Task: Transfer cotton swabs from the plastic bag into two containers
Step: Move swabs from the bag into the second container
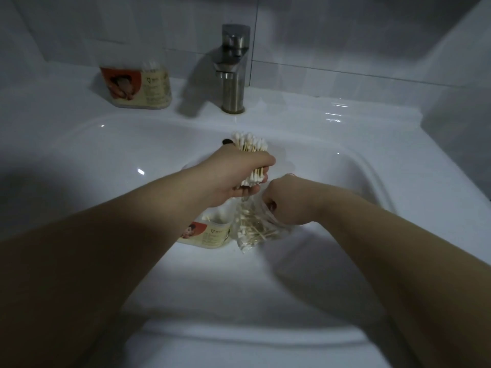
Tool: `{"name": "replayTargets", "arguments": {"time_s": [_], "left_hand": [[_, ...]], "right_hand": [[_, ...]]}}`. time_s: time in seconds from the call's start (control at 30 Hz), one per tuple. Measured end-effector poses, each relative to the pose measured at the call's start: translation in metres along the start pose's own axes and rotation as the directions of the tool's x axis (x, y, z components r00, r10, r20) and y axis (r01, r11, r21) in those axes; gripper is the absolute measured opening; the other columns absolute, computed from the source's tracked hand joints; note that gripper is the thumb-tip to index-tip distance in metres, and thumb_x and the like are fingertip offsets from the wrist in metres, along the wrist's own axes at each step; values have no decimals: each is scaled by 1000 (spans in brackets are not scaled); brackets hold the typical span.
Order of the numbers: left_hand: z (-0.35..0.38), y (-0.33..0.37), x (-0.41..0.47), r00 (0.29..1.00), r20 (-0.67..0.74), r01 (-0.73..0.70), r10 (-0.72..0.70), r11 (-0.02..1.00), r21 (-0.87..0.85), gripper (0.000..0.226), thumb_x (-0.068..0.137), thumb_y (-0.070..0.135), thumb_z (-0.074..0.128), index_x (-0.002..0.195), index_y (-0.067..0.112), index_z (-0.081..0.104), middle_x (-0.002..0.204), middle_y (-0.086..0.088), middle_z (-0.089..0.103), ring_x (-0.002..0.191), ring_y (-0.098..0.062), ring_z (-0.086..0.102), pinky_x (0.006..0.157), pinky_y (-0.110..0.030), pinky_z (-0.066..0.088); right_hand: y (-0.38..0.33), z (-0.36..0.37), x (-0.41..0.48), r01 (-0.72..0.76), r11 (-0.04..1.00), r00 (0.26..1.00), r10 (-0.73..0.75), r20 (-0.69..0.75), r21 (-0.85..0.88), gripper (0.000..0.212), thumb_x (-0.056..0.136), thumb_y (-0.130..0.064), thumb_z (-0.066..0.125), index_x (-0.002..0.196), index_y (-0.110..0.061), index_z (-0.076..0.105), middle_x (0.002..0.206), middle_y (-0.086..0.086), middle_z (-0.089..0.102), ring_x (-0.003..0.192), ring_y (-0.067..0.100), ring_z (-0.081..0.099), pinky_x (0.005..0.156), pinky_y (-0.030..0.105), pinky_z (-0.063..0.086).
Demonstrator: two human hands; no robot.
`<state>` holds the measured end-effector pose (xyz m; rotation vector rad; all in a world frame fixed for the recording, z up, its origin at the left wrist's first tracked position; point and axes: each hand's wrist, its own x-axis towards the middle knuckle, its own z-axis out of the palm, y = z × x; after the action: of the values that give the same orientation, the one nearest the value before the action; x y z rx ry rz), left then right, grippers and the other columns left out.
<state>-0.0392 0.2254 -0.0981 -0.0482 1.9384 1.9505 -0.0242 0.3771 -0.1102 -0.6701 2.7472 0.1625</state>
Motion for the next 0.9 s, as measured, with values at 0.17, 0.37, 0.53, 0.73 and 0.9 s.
{"name": "replayTargets", "arguments": {"time_s": [0.17,0.37,0.53,0.73,0.9], "left_hand": [[0,-1,0,1000,-10,-13,14,999,41,16,89,19,76,98,8,70,68,-2,71,64,-11,71,59,-23,56],[2,-3,0,997,-28,-63,71,970,234,19,83,17,77,96,3,76,86,-12,79,86,-25,78,64,-30,62],[2,-6,2,995,-45,-61,84,925,375,23,79,17,78,99,6,75,88,-13,78,82,-26,78,64,-38,65],[1,-8,3,994,-72,-47,83,913,406,5,78,14,75,81,12,72,76,-9,77,72,-19,77,61,-34,63],[-2,-7,2,993,-94,-31,67,938,346,8,82,17,77,82,12,71,66,-2,74,57,-10,72,52,-23,55]], "right_hand": [[2,-7,-2,-9,1000,999,8,-32,-23,34,90,-8,47,59,-20,43,63,-3,47,67,21,46,65,27,27],[7,-21,-10,-41,997,994,47,-96,71,23,94,-19,52,74,-20,64,85,8,70,80,28,61,79,37,53],[9,-26,-15,-110,989,979,125,-163,97,22,92,-20,53,87,-11,73,82,12,71,81,30,66,72,35,55],[12,-33,-21,-128,981,969,155,-192,143,20,90,-16,52,79,-8,67,83,12,71,82,30,65,73,34,55],[23,-38,-25,-169,949,940,236,-247,265,25,95,-19,48,89,-11,70,100,10,73,91,29,64,84,41,55]]}}
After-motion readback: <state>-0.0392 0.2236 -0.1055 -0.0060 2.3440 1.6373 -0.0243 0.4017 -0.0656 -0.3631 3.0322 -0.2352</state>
